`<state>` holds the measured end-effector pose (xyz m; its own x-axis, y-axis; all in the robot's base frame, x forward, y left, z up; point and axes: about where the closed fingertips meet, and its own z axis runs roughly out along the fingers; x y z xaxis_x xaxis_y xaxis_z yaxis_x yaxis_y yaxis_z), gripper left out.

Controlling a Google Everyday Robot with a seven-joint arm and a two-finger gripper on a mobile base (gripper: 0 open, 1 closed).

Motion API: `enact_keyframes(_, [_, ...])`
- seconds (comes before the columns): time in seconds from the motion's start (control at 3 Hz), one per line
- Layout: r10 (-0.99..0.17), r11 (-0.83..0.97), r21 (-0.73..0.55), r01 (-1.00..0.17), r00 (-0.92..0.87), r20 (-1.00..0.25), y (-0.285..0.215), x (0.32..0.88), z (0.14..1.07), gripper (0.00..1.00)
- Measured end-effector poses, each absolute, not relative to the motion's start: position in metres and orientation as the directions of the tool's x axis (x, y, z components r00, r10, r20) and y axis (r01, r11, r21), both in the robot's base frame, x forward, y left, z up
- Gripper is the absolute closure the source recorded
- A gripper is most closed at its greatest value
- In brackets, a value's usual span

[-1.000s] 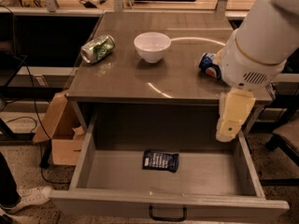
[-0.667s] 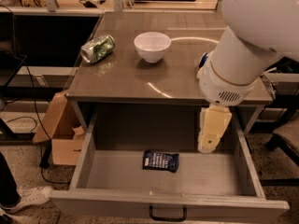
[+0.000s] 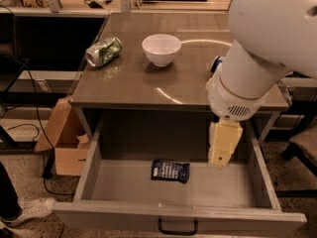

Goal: Pick rxbar blueberry from top drawer and place on counter

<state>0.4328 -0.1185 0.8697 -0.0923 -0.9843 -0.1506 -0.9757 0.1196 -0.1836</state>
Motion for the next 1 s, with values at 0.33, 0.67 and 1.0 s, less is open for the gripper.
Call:
enact_keyframes(0.33, [-0.991, 0.055, -0.151, -0.987, -0.035, -0.133, -0.090, 0.441, 0.832, 0.00])
enact_keyframes(0.67, [-0.990, 0.057, -0.144, -0.988, -0.037, -0.137, -0.090, 0.440, 0.827, 0.00])
enact_keyframes(1.0, [-0.987, 0.068, -0.118, -0.991, -0.049, -0.156, -0.089, 0.433, 0.811, 0.00])
